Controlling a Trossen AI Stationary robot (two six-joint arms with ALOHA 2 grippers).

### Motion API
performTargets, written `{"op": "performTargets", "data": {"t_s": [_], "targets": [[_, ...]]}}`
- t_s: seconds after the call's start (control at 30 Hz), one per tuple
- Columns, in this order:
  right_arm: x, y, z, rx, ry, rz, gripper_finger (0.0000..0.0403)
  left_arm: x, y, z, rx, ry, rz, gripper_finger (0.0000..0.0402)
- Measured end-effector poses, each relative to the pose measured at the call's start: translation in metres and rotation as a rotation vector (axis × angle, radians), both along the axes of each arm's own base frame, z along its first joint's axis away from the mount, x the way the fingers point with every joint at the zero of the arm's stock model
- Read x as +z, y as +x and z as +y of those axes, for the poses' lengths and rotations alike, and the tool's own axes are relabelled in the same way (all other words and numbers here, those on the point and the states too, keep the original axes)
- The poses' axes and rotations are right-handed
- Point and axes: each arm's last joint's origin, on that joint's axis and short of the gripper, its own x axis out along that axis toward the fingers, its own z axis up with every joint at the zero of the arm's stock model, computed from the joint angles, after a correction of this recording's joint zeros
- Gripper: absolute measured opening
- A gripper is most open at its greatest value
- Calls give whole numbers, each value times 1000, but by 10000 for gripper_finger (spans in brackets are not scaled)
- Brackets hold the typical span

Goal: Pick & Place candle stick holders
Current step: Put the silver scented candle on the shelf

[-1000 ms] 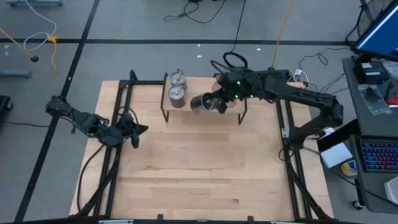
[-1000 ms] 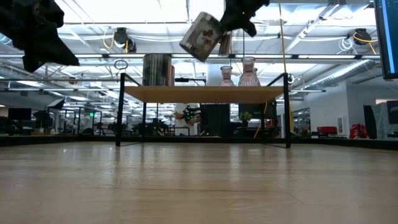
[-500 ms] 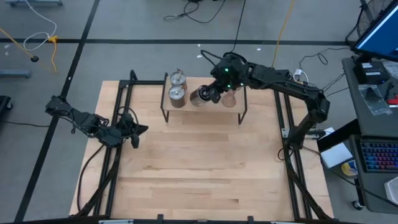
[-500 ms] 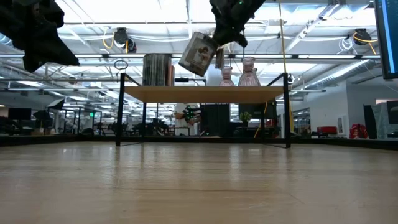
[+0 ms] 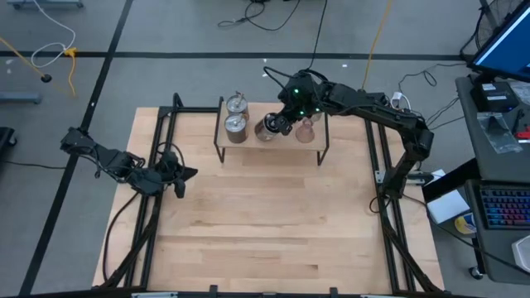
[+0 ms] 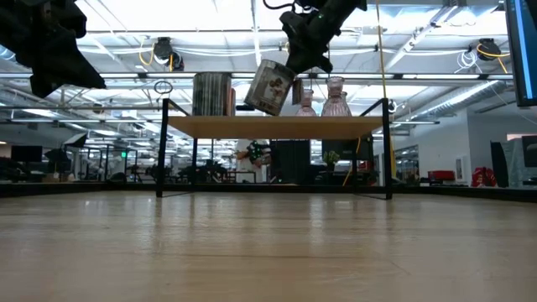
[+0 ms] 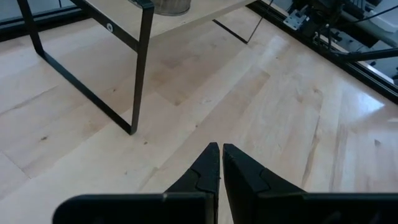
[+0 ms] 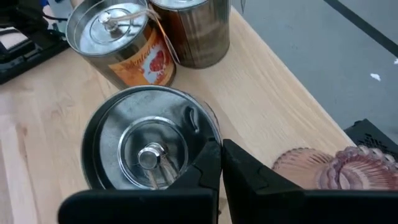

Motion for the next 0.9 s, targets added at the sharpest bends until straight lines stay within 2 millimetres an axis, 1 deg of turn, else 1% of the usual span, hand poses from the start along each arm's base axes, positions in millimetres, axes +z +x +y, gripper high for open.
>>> {"op": "performTargets", "data": {"t_s": [0.9], "targets": [[0,0,1,19,19,-3,0,0,0,0,-4,6,2,21]]}}
